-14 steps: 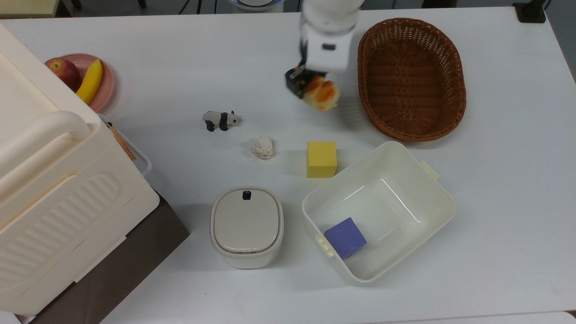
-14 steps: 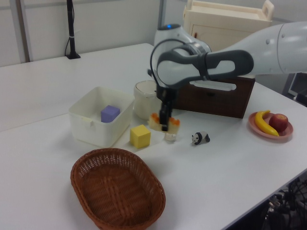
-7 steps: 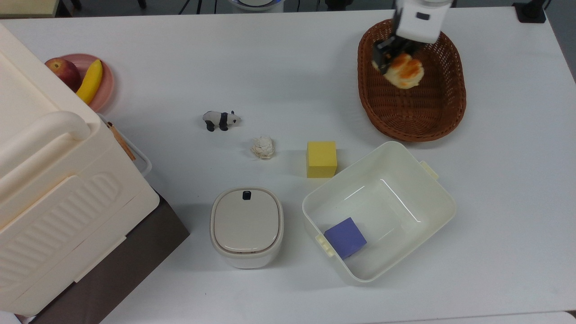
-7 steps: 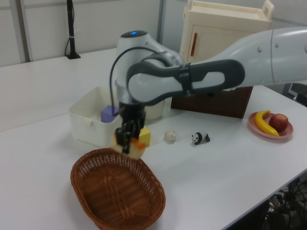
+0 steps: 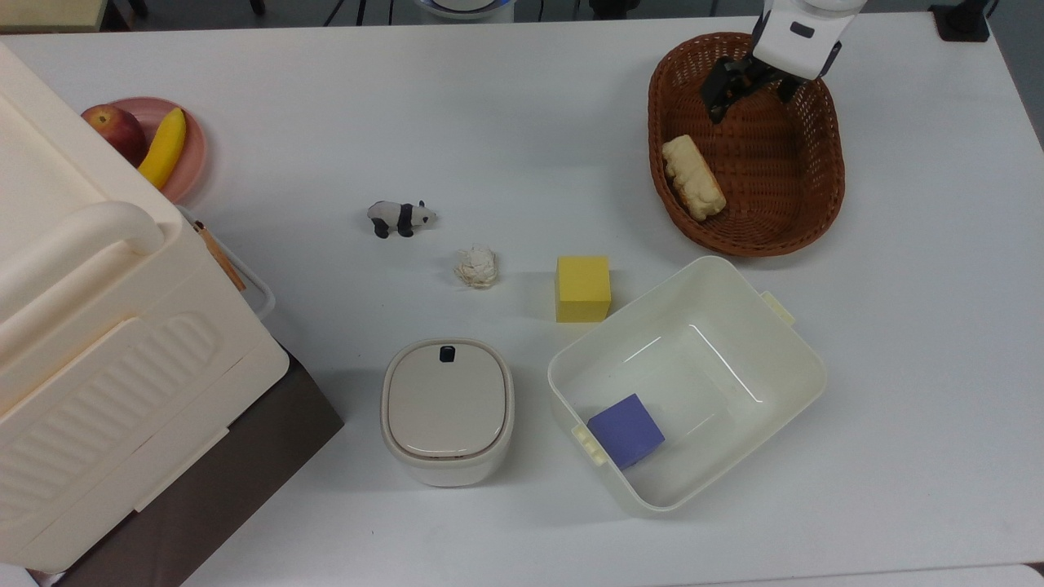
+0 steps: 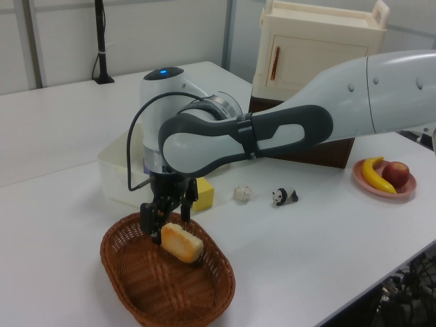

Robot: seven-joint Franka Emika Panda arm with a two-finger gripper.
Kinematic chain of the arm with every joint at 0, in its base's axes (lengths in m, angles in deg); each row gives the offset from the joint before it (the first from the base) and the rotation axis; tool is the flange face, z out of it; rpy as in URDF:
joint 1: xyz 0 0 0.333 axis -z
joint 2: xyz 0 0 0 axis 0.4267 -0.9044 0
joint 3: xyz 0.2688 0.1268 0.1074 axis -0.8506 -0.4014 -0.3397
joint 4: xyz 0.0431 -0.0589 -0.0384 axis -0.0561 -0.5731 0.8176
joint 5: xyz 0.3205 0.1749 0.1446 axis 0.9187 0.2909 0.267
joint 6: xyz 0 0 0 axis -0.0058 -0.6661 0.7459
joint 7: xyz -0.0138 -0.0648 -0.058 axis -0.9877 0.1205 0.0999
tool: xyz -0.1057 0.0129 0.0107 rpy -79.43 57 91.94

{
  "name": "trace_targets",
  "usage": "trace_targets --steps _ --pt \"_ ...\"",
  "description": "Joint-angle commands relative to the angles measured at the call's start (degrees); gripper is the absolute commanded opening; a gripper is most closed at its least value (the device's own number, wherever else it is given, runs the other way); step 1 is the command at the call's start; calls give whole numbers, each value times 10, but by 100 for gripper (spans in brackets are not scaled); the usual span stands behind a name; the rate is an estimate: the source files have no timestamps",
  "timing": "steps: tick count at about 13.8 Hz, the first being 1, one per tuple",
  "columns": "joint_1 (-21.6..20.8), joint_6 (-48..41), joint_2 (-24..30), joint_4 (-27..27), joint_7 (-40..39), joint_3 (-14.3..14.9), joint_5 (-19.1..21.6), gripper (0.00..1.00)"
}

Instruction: Put the bread in the basket

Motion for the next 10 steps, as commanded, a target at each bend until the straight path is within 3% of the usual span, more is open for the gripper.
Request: trace_targets --steps 1,5,8,10 --pt "50 -26 28 9 34 -3 3 100" --pt "193 -85 65 10 30 -65 -49 100" --pt "304 -119 99 10 -10 -67 -63 100" --pt "345 -120 103 11 -13 -66 -63 100"
